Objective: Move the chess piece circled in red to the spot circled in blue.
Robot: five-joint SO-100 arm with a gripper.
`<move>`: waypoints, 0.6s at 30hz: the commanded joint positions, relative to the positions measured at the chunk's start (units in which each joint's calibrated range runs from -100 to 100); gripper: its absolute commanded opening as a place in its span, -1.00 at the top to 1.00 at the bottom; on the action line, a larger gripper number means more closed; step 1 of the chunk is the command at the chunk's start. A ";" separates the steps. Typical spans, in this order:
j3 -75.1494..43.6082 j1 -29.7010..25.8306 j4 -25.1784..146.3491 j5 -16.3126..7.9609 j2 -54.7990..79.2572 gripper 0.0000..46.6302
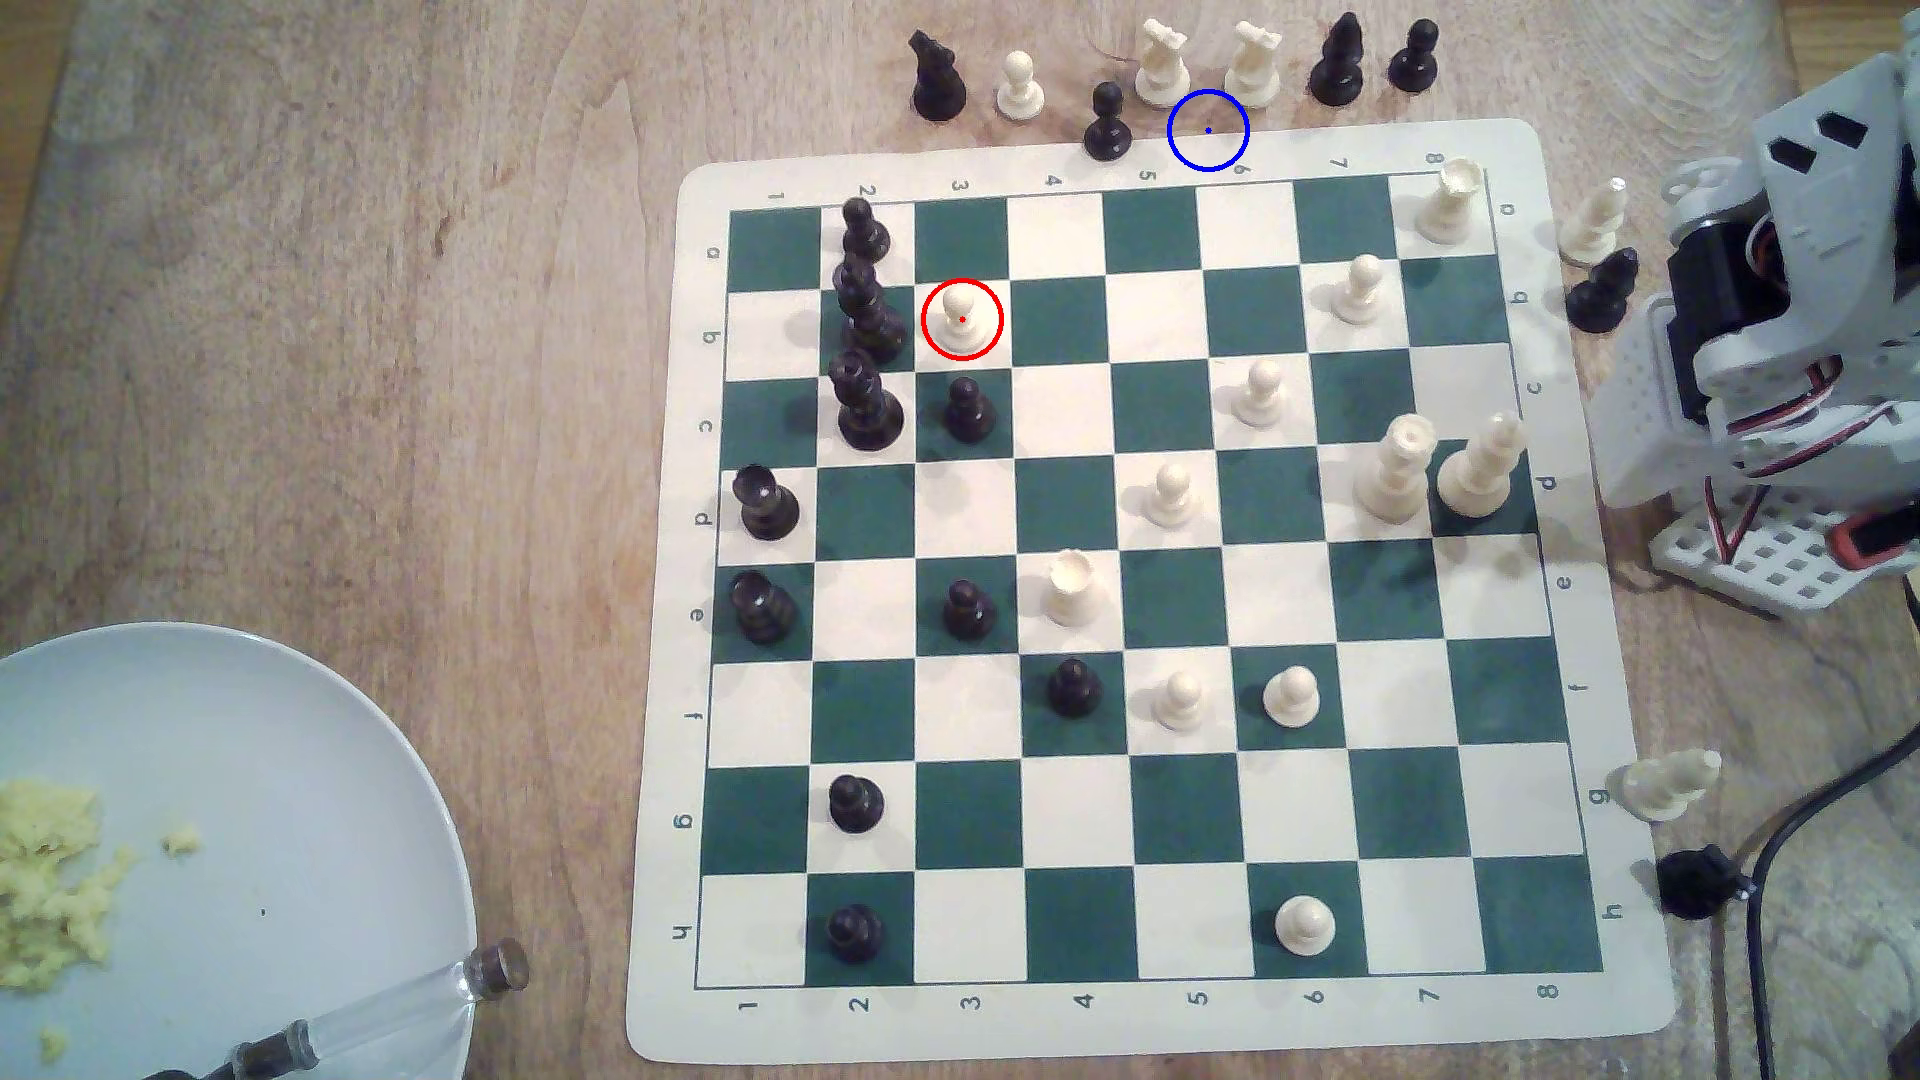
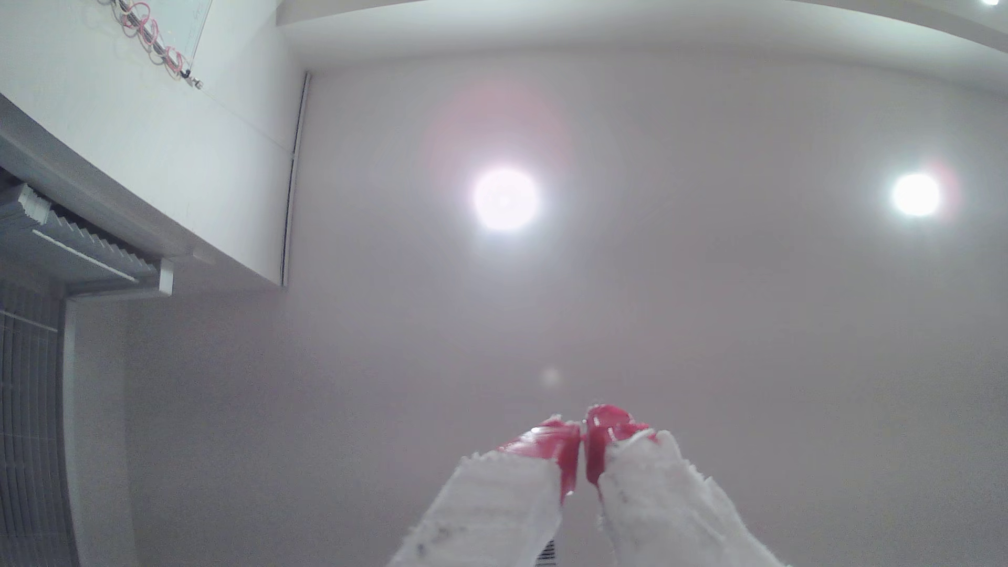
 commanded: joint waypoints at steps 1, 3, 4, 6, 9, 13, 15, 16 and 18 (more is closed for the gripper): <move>1.27 0.65 -0.79 0.05 -0.28 0.99; 1.27 0.65 -0.79 0.05 -0.28 0.99; 1.27 0.65 -0.79 0.05 -0.28 0.99; 1.27 0.65 -0.79 0.05 -0.28 0.99; 1.27 0.65 2.73 0.05 -0.28 0.99; 1.17 0.18 13.87 0.05 -0.28 0.99; 0.45 0.18 20.51 0.05 -0.28 0.99; -1.55 1.04 28.12 0.05 -0.28 0.99; -4.08 2.14 36.97 0.05 -0.28 0.99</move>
